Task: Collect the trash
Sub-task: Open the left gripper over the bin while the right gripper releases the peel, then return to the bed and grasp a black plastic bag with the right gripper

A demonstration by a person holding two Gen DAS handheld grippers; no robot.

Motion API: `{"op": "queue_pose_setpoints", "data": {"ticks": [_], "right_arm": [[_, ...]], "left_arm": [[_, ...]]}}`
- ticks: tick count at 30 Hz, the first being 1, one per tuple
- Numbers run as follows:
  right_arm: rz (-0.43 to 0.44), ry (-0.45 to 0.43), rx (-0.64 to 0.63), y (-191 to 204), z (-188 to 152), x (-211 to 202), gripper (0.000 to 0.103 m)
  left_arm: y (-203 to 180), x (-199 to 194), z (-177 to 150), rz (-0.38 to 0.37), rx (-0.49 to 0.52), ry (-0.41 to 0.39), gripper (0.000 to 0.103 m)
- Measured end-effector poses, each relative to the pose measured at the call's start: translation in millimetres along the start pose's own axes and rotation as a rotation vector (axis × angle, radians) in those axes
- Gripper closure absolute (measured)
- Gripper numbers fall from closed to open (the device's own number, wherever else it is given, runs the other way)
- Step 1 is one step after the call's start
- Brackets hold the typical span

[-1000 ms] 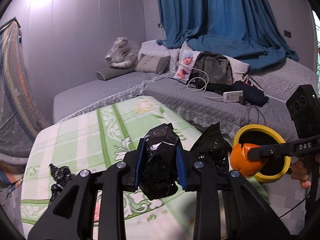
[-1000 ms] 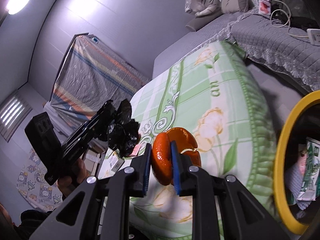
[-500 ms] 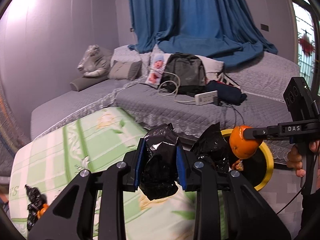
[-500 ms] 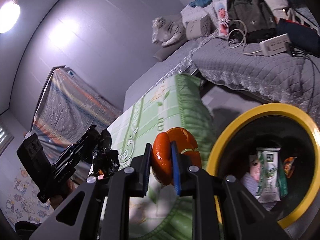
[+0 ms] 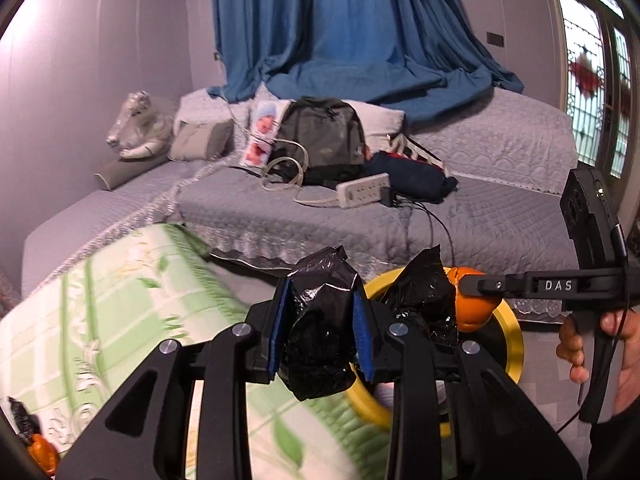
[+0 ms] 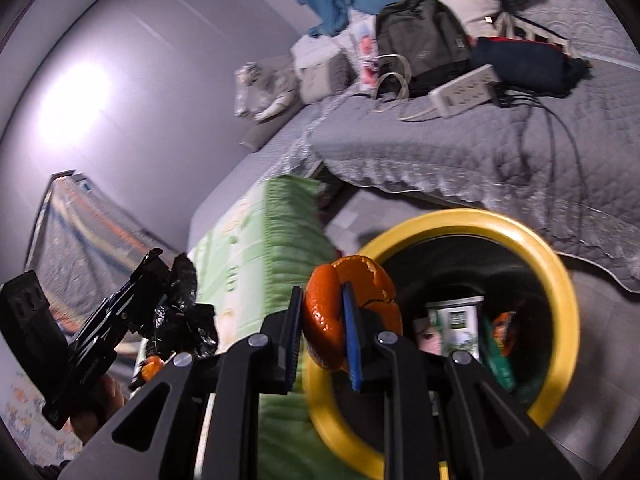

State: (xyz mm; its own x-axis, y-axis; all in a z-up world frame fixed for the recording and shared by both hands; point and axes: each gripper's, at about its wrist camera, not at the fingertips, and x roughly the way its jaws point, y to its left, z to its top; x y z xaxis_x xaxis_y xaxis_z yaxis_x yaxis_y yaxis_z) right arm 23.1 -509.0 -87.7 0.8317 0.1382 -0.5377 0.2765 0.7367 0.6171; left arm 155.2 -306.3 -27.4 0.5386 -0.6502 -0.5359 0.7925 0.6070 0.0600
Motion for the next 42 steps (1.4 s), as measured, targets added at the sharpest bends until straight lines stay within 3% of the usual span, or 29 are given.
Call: {"op": "queue_pose_setpoints", "data": {"ticks": [7,8,9,10,11,12,13,16,19,23,26,30,35,38,42], "right_arm": [[-0.103,0.015,0.081,-41.2,-0.1,15.9,0.084],[-0.118,0.02,0.1,-49.0,-0.8,17.6,0.082],[-0.132,0.027,0.112,-54.8,-1.5,18.9,0.082],[-0.149,0.026,0.124,-59.5,-2.6,18.1,0.072],[-0.167,0.021,0.136,-62.7,-3.7,16.3,0.052],[-0.192,0.005,0.153,-67.7,-5.1,11.0,0.042],[-0.207,-0.013,0.161,-69.5,-6.5,6.2,0.034],[-0.234,-0.043,0.132,-65.6,-8.6,-5.9,0.034],[-0.214,-0.038,0.014,-39.4,-11.8,-6.1,0.03],[-0.09,0.013,-0.189,27.4,-14.1,11.0,0.026],[0.012,0.067,-0.354,93.0,-19.3,30.8,0.026],[0.21,0.226,-0.574,206.7,-43.3,84.8,0.023],[0.366,0.454,-0.817,347.6,-96.9,172.8,0.024],[0.393,0.585,-0.851,412.3,-123.6,234.0,0.024],[0.329,0.692,-0.888,474.0,-165.3,306.2,0.024]], "left_arm": [[-15.2,65.3,-7.0,-0.074,-0.059,0.102,0.072],[-15.7,71.3,-8.5,-0.087,-0.069,0.111,0.069],[-16.0,74.4,-10.3,-0.087,-0.077,0.116,0.055],[-15.5,75.3,-12.1,-0.068,-0.088,0.118,0.033],[-14.6,73.8,-13.8,-0.052,-0.094,0.112,0.023],[-11.0,69.3,-14.7,-0.03,-0.109,0.094,0.012],[-5.8,64.4,-16.0,-0.017,-0.126,0.082,0.011],[20.9,49.2,-18.8,0.021,-0.197,0.075,0.01],[57.5,18.5,-24.2,0.09,-0.267,0.03,0.008],[105.9,-44.3,-40.7,0.199,-0.33,-0.057,0.008],[144.1,-97.8,-66.0,0.34,-0.35,-0.095,0.008],[198.3,-175.3,-124.6,0.541,-0.424,-0.115,0.008],[247.3,-250.7,-195.5,0.723,-0.554,-0.079,0.008],[269.8,-285.6,-237.0,0.778,-0.651,-0.042,0.008],[288.9,-317.4,-272.5,0.798,-0.753,-0.058,0.008]]}}
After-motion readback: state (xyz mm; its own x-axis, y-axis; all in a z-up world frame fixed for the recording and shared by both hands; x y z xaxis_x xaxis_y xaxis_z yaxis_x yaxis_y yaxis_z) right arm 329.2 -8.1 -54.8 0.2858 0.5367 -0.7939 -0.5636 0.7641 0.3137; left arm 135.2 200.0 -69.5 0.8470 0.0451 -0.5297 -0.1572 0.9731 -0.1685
